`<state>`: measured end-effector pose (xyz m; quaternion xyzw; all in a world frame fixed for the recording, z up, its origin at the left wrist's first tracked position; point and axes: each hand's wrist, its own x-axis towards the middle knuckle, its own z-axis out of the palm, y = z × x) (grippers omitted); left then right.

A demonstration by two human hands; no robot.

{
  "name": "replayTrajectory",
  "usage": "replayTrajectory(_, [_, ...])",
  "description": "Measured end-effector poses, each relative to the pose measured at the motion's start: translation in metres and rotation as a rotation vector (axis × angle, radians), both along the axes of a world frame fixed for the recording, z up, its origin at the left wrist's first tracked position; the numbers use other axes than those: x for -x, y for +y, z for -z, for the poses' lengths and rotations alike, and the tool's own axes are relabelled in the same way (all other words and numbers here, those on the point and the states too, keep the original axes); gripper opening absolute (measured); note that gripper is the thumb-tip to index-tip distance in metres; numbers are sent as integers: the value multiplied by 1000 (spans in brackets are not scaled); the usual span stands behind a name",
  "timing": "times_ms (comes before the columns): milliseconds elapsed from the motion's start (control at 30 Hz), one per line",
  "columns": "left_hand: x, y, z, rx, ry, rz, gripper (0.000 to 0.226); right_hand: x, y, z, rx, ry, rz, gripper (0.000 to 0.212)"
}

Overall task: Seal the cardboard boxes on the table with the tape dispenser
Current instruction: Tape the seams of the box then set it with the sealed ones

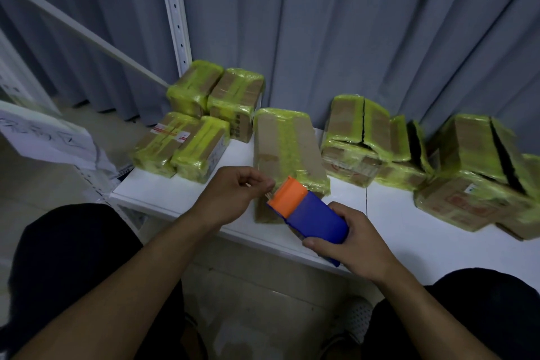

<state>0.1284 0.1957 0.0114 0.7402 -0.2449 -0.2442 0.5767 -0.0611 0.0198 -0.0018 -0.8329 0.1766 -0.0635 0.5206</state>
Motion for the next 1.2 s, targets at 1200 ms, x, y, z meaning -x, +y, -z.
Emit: replayTrajectory(1200, [-24, 10, 43, 85, 273, -390, 8, -47, -8, -60, 757, 253, -148, 68])
